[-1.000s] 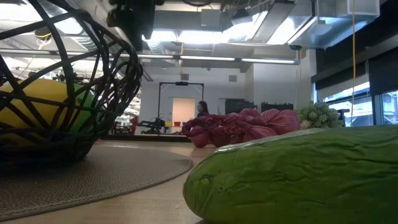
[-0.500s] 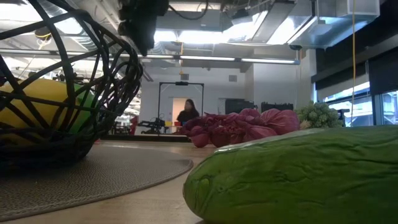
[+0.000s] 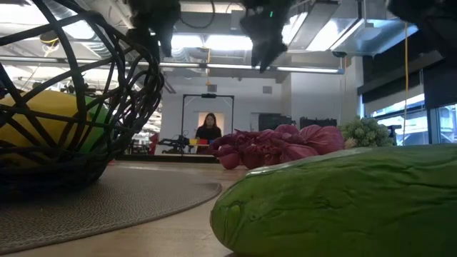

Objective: Build produce basket
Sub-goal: Put the red chili pepper into the black wire basket

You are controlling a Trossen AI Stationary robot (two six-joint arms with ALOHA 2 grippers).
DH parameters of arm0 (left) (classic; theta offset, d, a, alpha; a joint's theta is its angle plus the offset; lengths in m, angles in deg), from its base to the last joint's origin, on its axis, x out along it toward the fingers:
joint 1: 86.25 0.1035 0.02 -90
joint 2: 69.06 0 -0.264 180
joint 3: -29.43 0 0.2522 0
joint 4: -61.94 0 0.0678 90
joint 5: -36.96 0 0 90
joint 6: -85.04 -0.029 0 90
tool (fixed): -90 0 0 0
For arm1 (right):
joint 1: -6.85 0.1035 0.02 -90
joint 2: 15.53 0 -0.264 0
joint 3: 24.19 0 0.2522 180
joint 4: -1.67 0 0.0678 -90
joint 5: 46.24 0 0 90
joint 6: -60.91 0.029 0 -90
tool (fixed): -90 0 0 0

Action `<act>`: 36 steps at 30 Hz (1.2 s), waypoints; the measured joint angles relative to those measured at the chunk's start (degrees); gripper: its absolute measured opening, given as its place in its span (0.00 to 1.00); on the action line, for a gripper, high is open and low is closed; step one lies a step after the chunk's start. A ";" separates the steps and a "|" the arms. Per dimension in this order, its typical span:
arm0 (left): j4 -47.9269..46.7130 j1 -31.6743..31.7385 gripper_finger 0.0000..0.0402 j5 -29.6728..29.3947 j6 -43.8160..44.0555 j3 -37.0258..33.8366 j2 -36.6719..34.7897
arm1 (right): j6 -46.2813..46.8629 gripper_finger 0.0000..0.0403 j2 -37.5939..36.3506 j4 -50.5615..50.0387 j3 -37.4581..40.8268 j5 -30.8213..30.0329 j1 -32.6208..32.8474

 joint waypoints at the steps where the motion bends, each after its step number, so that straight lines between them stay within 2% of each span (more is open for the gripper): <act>1: 0.23 0.61 0.63 -0.06 0.30 0.02 -0.11 | 0.12 0.62 1.21 0.28 0.00 0.58 -1.00; 6: -0.17 3.82 0.63 3.44 2.44 -0.10 -0.81 | 0.66 0.62 7.38 0.46 0.00 4.26 -5.40; 11: 0.01 5.87 0.63 4.77 2.54 -0.16 -1.57 | 0.54 0.62 13.79 1.16 0.00 4.90 -7.76; 15: 0.07 6.79 0.63 5.58 2.54 -0.17 -1.27 | 0.49 0.62 18.13 3.65 0.00 10.29 -8.90; 18: 0.09 7.47 0.63 8.56 1.81 -0.17 -1.38 | 0.38 0.62 20.94 5.69 0.00 13.45 -9.40; 30: 0.11 7.68 0.63 9.41 1.52 -0.17 -1.36 | 0.00 0.62 27.45 8.94 0.00 12.98 -9.47; 36: 0.09 7.68 0.63 9.43 1.49 -0.17 -1.34 | -0.11 0.62 28.02 9.44 0.00 7.93 -9.54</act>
